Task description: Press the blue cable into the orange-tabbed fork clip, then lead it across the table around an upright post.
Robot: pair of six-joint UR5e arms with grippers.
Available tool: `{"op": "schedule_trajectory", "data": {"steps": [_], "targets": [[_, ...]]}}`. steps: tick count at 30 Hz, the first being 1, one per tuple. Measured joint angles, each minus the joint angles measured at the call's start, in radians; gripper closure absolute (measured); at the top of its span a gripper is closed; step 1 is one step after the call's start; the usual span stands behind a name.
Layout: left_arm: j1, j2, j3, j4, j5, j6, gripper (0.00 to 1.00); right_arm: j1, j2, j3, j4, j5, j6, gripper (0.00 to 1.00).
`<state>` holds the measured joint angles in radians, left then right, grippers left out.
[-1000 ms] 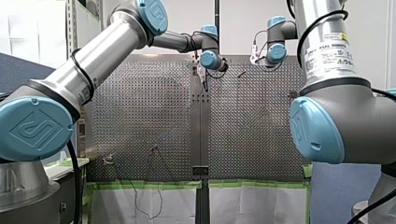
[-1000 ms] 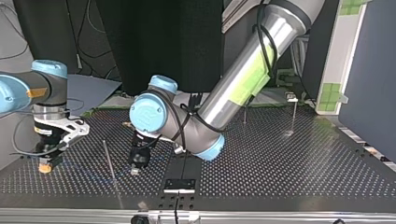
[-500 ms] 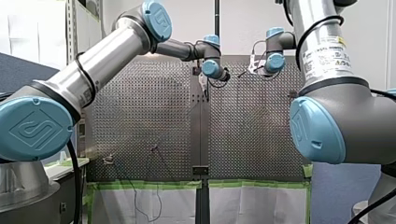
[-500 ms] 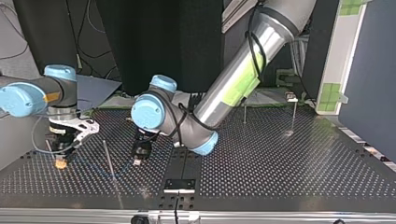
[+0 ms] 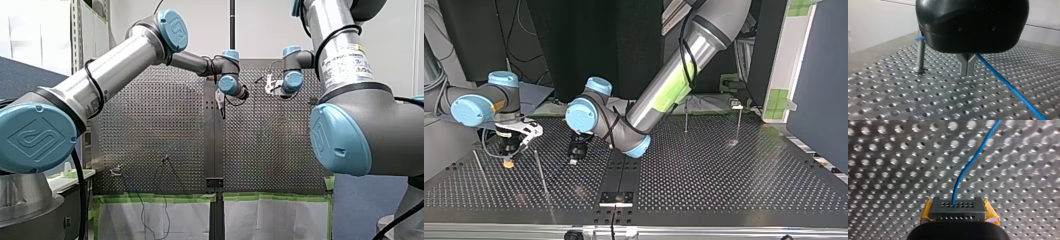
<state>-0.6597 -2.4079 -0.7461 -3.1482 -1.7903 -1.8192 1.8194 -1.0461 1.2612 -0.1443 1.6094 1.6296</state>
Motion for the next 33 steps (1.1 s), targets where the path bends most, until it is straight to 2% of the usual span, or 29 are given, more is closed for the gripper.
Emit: {"op": "schedule_trajectory", "data": {"steps": [8,19,23,33], "targets": [[-0.002,-0.002,-0.012,0.009,-0.006,0.0,1.0,0.014,0.019,0.043,-0.047,0.003,0.006,1.0],[-0.003,-0.002,-0.013,0.011,-0.021,0.001,1.0,0.03,0.093,0.12,-0.117,0.009,0.007,1.0],[-0.003,-0.002,-0.013,0.011,-0.027,0.001,1.0,0.027,0.125,0.154,-0.151,0.009,0.007,1.0],[-0.006,-0.002,-0.013,0.012,-0.04,0.0,1.0,0.003,0.207,0.225,-0.233,0.01,0.0,1.0]]}}
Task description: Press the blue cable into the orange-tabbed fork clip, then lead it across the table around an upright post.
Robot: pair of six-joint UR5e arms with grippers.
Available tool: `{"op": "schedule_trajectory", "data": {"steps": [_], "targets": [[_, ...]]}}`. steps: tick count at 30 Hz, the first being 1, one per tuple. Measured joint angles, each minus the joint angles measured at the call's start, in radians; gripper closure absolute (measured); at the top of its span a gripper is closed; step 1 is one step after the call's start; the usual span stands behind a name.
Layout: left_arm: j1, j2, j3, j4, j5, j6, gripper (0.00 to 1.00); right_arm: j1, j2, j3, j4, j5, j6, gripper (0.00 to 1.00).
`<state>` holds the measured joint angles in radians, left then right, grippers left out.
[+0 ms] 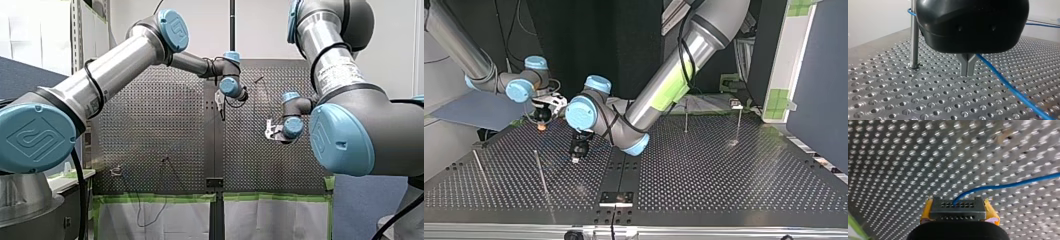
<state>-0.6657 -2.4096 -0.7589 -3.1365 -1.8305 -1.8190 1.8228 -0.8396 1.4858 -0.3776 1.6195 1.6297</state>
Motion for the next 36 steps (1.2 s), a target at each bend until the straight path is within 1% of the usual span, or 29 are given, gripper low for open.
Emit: {"op": "schedule_trajectory", "data": {"steps": [4,5,6,8,9,10,11,13,14,19,20,21,22,25,29,32,36], "targets": [[0.0,0.0,0.0,0.001,-0.009,0.001,1.0,-0.009,0.03,0.006,-0.031,0.002,0.0,1.0],[0.0,0.0,0.0,0.001,-0.01,0.001,0.89,-0.011,0.038,0.008,-0.038,0.002,0.001,1.0],[0.0,0.0,0.0,0.001,-0.011,0.001,0.89,-0.015,0.046,0.011,-0.047,0.003,0.004,1.0],[-0.001,0.0,0.0,0.004,-0.01,0.003,0.34,-0.021,0.056,0.015,-0.061,0.005,0.008,1.0],[-0.001,0.0,0.0,0.006,-0.008,0.003,0.34,-0.026,0.061,0.017,-0.071,0.007,0.011,1.0],[-0.002,0.0,0.0,0.008,-0.004,0.003,0.19,-0.03,0.065,0.018,-0.079,0.01,0.012,1.0],[-0.002,0.0,0.0,0.01,-0.001,0.004,0.07,-0.033,0.068,0.019,-0.086,0.013,0.013,1.0],[-0.002,0.0,-0.003,0.012,-0.001,0.004,0.07,-0.04,0.076,0.021,-0.098,0.021,0.015,1.0],[-0.002,0.0,-0.007,0.015,-0.004,0.004,0.09,-0.043,0.08,0.022,-0.102,0.025,0.016,1.0],[-0.001,0.0,-0.022,0.031,-0.011,-0.001,0.09,-0.057,0.119,0.028,-0.127,0.057,0.02,1.0],[0.0,0.0,-0.028,0.037,-0.01,-0.004,0.06,-0.058,0.125,0.028,-0.131,0.061,0.021,1.0],[0.002,0.0,-0.031,0.042,-0.01,-0.007,0.06,-0.059,0.135,0.029,-0.138,0.064,0.023,1.0],[0.003,0.0,-0.034,0.047,-0.009,-0.01,0.02,-0.06,0.142,0.029,-0.145,0.065,0.026,1.0],[0.008,-0.001,-0.042,0.058,-0.008,-0.019,0.02,-0.062,0.168,0.029,-0.168,0.07,0.038,1.0],[0.018,-0.001,-0.045,0.062,-0.01,-0.023,0.02,-0.068,0.201,0.029,-0.202,0.075,0.046,1.0],[0.023,-0.001,-0.046,0.062,-0.011,-0.023,0.02,-0.077,0.226,0.029,-0.227,0.076,0.047,1.0],[0.028,-0.001,-0.046,0.062,-0.011,-0.023,0.02,-0.096,0.262,0.028,-0.262,0.076,0.048,1.0]]}}
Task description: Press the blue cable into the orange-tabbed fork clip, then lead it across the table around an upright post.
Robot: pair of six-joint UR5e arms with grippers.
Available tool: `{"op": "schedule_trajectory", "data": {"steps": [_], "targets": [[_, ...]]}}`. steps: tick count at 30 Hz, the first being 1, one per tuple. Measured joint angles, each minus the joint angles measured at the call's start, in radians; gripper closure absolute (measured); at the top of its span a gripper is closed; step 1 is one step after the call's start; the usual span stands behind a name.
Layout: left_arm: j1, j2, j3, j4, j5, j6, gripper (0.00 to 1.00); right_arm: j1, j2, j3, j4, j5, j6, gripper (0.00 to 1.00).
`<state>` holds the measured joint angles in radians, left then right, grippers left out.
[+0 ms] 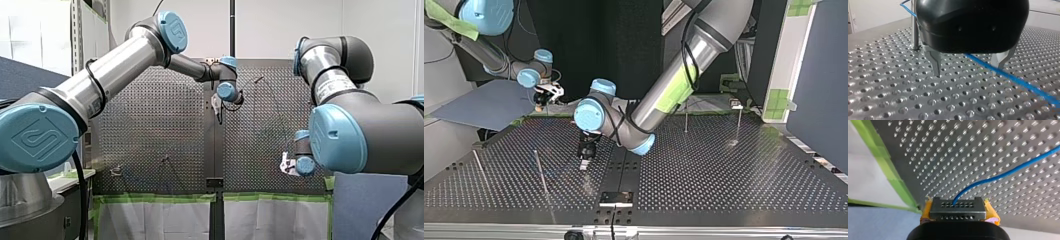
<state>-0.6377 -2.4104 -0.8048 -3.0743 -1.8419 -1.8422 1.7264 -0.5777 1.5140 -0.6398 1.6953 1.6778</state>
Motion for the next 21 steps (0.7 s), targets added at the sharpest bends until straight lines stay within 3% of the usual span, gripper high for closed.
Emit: {"op": "schedule_trajectory", "data": {"steps": [12,21], "targets": [[0.008,0.0,0.0,0.0,-0.001,0.0,0.02,-0.055,0.106,-0.019,-0.105,-0.005,0.002,1.0],[0.008,0.0,0.0,0.0,0.001,0.001,0.02,-0.09,0.188,-0.057,-0.126,-0.006,0.006,1.0]]}}
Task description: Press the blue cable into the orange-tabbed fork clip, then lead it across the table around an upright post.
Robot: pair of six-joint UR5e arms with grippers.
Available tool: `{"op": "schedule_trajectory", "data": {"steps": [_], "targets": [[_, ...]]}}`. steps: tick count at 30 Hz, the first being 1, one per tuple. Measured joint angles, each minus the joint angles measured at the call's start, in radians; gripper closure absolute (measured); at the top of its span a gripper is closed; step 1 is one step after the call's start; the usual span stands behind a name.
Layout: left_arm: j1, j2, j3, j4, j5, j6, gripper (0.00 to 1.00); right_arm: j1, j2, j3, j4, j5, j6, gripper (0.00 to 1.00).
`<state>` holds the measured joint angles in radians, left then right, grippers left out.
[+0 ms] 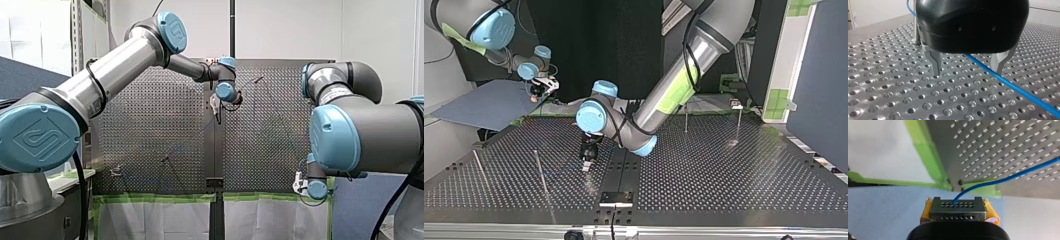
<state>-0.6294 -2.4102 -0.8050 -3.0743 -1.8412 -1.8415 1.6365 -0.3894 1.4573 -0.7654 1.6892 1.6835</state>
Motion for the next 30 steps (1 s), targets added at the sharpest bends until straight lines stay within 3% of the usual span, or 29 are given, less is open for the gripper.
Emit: {"op": "schedule_trajectory", "data": {"steps": [9,21,30], "targets": [[-0.005,0.0,0.0,0.0,-0.001,0.001,0.02,-0.018,0.023,-0.006,-0.01,-0.005,0.0,1.0],[-0.008,0.0,0.0,0.0,-0.007,0.001,0.02,-0.03,-0.011,-0.005,-0.079,-0.094,0.0,1.0],[-0.009,0.0,0.0,-0.001,-0.008,0.001,0.02,-0.033,-0.015,-0.005,-0.075,-0.107,0.003,1.0]]}}
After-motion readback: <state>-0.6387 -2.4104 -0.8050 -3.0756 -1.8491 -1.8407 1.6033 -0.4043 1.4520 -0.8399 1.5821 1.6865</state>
